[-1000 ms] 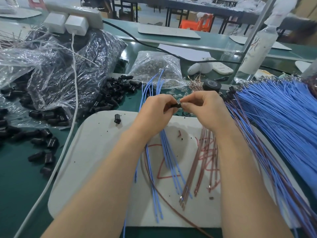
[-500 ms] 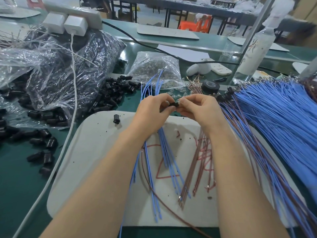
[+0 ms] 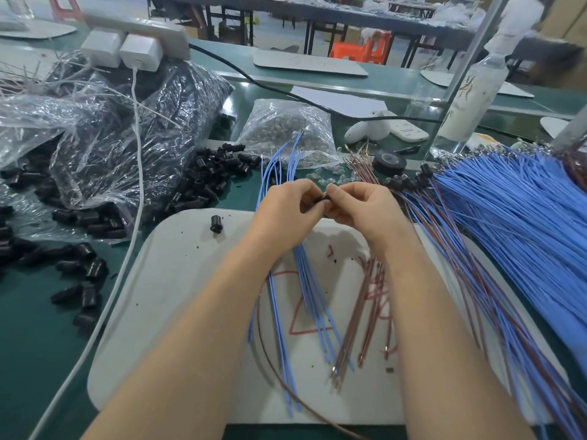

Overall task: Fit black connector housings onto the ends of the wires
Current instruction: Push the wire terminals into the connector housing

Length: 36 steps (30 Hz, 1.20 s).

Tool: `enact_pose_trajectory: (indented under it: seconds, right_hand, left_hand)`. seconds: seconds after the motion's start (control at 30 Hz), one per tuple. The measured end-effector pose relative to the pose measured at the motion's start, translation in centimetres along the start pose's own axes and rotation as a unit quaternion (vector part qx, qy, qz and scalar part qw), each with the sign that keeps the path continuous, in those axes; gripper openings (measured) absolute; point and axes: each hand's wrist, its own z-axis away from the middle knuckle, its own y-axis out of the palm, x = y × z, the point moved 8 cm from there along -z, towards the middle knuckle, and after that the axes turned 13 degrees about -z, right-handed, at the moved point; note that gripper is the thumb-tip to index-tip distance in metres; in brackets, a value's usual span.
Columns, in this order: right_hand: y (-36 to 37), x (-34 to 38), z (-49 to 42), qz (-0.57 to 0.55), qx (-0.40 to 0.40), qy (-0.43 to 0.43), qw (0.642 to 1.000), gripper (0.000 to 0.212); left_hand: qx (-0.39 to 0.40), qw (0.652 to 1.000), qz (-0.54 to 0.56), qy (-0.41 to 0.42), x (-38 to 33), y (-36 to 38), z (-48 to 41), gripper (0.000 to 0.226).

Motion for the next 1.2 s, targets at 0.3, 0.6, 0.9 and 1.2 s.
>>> enact_pose_trajectory:
  seconds: [0.3, 0.6, 0.9, 1.2]
  right_hand:
    - [0.6, -0.9, -0.4, -0.187, 0.053, 0.052, 0.980, 0.030]
    - [0.3, 0.1, -0.8, 0.104, -0.033, -0.093, 0.990, 0.025]
    - [0.6, 0.3, -0.7, 0.143, -0.037, -0.104, 0.984, 0.022]
    - [1.4, 0.2, -0.1, 0.009, -0.009, -0.051, 0.999, 0.033]
  left_hand:
    - [0.070, 0.981, 0.178, -0.028, 0.3, 0.3, 0.0, 0.013]
    - [0.018, 0.996, 0.073, -0.038, 0.9, 0.2, -0.3, 0.014]
    - [0.022, 0.998, 0.056, -0.030, 0.9, 0.2, -0.2, 0.016]
    - [0.056, 0.982, 0.180, -0.029, 1.0, 0.0, 0.0, 0.013]
